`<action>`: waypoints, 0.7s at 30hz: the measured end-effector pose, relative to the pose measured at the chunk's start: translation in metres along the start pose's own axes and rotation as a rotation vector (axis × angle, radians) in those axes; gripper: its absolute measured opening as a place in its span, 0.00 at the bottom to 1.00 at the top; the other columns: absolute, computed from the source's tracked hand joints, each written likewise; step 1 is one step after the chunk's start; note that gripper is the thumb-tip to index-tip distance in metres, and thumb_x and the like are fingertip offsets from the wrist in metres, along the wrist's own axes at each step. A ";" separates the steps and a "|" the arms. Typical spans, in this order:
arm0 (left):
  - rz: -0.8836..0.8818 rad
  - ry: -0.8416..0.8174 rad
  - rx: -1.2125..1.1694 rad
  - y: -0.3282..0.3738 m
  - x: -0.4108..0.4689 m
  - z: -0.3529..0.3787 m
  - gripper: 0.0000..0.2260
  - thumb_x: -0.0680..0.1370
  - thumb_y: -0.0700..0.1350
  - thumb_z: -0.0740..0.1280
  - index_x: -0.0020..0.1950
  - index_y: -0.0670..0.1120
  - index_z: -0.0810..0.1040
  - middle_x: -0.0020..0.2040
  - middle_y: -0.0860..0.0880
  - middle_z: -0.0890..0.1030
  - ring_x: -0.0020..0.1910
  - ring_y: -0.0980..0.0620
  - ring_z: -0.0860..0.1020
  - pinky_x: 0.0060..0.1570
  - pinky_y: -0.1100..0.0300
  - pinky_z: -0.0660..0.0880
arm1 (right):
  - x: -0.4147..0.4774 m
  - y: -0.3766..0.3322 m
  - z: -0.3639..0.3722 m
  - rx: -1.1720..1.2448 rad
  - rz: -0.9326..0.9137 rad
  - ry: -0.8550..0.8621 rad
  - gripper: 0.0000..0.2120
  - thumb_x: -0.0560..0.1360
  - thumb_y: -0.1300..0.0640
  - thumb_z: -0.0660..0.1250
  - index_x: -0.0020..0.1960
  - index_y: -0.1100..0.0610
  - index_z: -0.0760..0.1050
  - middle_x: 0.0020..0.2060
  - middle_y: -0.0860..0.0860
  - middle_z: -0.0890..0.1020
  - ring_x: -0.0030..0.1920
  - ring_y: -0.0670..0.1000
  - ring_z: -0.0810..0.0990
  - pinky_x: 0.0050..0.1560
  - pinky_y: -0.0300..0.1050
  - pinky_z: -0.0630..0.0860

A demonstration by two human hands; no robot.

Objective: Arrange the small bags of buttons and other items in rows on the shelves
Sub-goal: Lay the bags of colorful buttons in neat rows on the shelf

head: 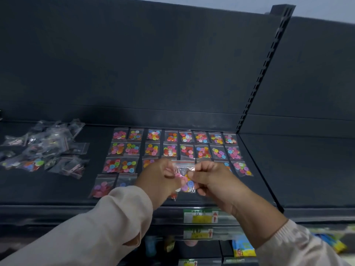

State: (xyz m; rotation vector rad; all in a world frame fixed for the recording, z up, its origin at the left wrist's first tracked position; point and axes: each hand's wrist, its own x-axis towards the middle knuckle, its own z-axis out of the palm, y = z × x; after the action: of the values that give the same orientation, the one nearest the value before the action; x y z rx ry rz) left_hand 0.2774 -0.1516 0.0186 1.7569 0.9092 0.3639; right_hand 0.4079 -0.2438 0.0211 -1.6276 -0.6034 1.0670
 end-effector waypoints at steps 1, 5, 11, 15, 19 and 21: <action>0.027 0.002 0.107 -0.004 -0.001 -0.001 0.09 0.74 0.44 0.70 0.53 0.51 0.74 0.49 0.52 0.81 0.47 0.55 0.79 0.43 0.64 0.74 | 0.002 0.002 -0.003 -0.043 0.019 0.029 0.08 0.74 0.63 0.69 0.37 0.55 0.74 0.28 0.49 0.75 0.29 0.46 0.73 0.31 0.40 0.71; 0.268 -0.037 0.727 -0.026 -0.008 -0.006 0.12 0.79 0.45 0.60 0.62 0.50 0.71 0.58 0.52 0.75 0.58 0.53 0.73 0.58 0.61 0.70 | 0.011 0.015 -0.012 -0.200 0.097 0.122 0.06 0.76 0.62 0.66 0.40 0.57 0.75 0.28 0.52 0.75 0.30 0.48 0.72 0.35 0.42 0.73; 0.398 -0.266 1.055 -0.047 -0.012 -0.001 0.23 0.81 0.51 0.55 0.75 0.49 0.59 0.77 0.51 0.53 0.76 0.51 0.50 0.74 0.57 0.44 | 0.028 0.030 -0.010 -0.423 0.088 0.199 0.08 0.73 0.65 0.68 0.36 0.58 0.73 0.26 0.54 0.76 0.29 0.52 0.75 0.37 0.46 0.75; 0.393 -0.285 1.103 -0.049 -0.012 0.001 0.28 0.80 0.59 0.54 0.76 0.49 0.55 0.78 0.49 0.50 0.76 0.51 0.50 0.73 0.55 0.41 | 0.032 0.034 -0.009 -0.558 0.050 0.237 0.07 0.71 0.64 0.68 0.36 0.57 0.73 0.29 0.55 0.78 0.31 0.52 0.77 0.40 0.51 0.79; 0.392 -0.287 1.107 -0.048 -0.015 0.001 0.30 0.78 0.62 0.55 0.77 0.51 0.53 0.78 0.49 0.49 0.76 0.51 0.50 0.72 0.56 0.38 | 0.033 0.035 -0.007 -0.603 0.039 0.261 0.08 0.69 0.62 0.71 0.37 0.56 0.72 0.32 0.55 0.79 0.36 0.55 0.79 0.42 0.53 0.79; 0.399 -0.280 1.100 -0.048 -0.015 0.000 0.30 0.78 0.62 0.55 0.76 0.52 0.53 0.78 0.50 0.50 0.76 0.51 0.50 0.73 0.56 0.39 | 0.033 0.036 -0.007 -0.609 0.042 0.270 0.08 0.68 0.61 0.72 0.38 0.56 0.72 0.34 0.57 0.80 0.37 0.56 0.80 0.43 0.54 0.80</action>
State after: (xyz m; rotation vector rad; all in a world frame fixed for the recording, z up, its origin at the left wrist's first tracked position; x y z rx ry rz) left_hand 0.2485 -0.1562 -0.0226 2.9202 0.5523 -0.2035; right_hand 0.4250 -0.2316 -0.0236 -2.2740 -0.7576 0.7021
